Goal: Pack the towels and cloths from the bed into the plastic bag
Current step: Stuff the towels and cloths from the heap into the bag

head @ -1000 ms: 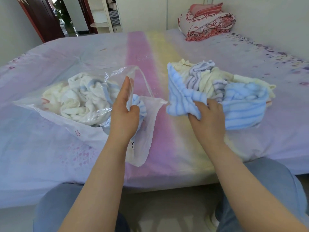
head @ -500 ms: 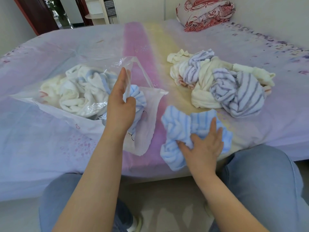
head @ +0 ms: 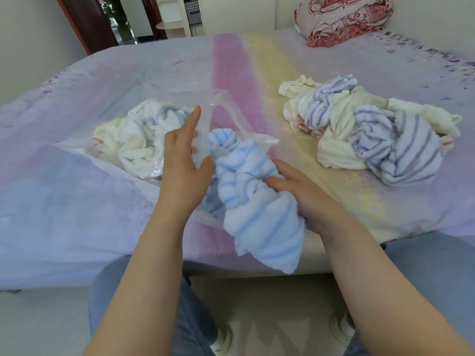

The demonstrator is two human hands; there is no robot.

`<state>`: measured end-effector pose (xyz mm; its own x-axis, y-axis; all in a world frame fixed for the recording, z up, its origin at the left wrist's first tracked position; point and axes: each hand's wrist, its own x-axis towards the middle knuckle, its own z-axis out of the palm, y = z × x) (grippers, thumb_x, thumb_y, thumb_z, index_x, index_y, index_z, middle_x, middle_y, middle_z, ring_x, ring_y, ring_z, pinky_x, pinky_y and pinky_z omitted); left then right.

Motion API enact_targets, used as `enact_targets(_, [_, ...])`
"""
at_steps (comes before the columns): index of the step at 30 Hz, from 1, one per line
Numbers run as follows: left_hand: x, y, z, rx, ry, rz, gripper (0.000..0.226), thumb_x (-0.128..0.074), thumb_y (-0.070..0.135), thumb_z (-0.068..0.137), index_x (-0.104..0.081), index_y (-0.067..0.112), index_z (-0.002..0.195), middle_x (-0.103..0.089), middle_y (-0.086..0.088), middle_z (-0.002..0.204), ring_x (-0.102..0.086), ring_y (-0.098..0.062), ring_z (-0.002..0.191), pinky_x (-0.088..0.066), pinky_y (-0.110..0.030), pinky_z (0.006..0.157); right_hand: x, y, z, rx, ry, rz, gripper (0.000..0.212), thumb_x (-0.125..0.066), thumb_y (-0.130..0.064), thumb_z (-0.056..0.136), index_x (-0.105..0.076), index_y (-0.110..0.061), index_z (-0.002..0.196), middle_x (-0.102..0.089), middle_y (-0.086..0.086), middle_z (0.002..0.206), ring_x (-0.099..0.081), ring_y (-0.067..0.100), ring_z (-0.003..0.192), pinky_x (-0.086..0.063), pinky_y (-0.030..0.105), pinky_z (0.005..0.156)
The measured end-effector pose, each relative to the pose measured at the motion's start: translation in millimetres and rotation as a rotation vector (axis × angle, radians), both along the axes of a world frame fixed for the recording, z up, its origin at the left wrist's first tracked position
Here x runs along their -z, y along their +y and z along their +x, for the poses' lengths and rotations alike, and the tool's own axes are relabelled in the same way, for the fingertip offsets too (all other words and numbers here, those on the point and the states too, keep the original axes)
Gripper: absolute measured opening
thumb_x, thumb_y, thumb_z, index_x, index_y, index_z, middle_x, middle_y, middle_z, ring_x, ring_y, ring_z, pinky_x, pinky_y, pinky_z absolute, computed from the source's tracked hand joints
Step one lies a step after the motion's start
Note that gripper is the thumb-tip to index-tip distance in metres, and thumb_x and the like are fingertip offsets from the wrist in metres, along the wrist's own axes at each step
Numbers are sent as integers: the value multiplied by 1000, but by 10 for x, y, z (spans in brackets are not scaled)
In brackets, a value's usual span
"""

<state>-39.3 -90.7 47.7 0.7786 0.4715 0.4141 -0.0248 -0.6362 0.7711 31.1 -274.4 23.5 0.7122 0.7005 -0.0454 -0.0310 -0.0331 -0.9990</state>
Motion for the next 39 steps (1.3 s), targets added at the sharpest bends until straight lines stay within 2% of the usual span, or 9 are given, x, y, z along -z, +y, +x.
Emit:
enact_targets(4, [-81,36,-97,-63,4,19,86,-49,1,89,-14,57,144,-57,6,114,-55,-8,74,-46,-14,68,-101,522,211,-70,-127,-243,34,-61,-35,69,-56,-28,102,-67,0,101,-65,18,95,-52,36,83])
enact_targets(10, [-179,174,-261,-85,-108,-144,71,-52,5,93,-29,50,142,-71,11,107,-56,-15,68,-47,-24,67,72,1395,266,266,89,147,12,-56,-21,87,-56,-22,99,-68,8,89,-67,24,85,-57,37,79])
enact_targets(14, [-236,216,-275,-46,-123,-181,62,-52,2,95,-35,33,146,-73,18,108,-55,-12,68,-49,-19,69,162,1847,214,-2,-327,-215,49,-46,-12,90,-37,-11,139,-53,11,124,-53,26,114,-45,42,100])
enact_targets(19, [-221,216,-272,-77,-84,-204,42,-52,7,97,-52,22,136,-74,1,107,-70,-13,89,-52,-17,83,17,1592,172,-208,-714,-365,26,-50,-23,94,-48,-15,119,-56,-5,85,-55,10,77,-40,23,66])
enact_targets(22, [-204,201,-254,-85,-79,-187,28,-52,10,97,-67,17,120,-73,-10,102,-64,-30,82,-47,-13,69,54,1316,155,192,-798,-299,53,-58,-44,89,-36,-25,133,-61,2,111,-63,22,86,-51,38,70])
enact_targets(26, [-185,176,-229,-82,-96,-232,25,-52,12,98,-70,18,113,-73,1,106,-65,-33,90,-52,-30,78,309,1124,144,-76,-911,-329,86,-66,-49,83,-13,-39,150,-23,6,147,-55,24,111,-48,32,85])
enact_targets(31, [-181,131,-248,-42,-95,-280,27,-50,10,99,-69,17,117,-73,-11,106,-70,-16,82,-56,-32,85,338,1583,182,-362,-951,-350,32,-61,-37,87,-46,-30,115,-48,-3,114,-52,15,101,-46,28,81])
enact_targets(34, [-151,122,-261,-53,-111,-349,28,-48,10,99,-68,16,117,-73,-8,111,-61,-46,101,-44,-52,100,298,1912,291,-382,-865,-460,21,-46,-22,97,-40,-25,77,-44,-11,79,-46,11,91,-38,14,75])
enact_targets(39, [-105,126,-260,-56,-127,-396,28,-48,8,99,-67,10,120,-70,-8,119,-48,-53,112,-48,-40,95,278,1996,275,-332,-1106,-575,37,-45,-21,97,-49,0,127,-57,12,111,-54,24,113,-40,32,88])
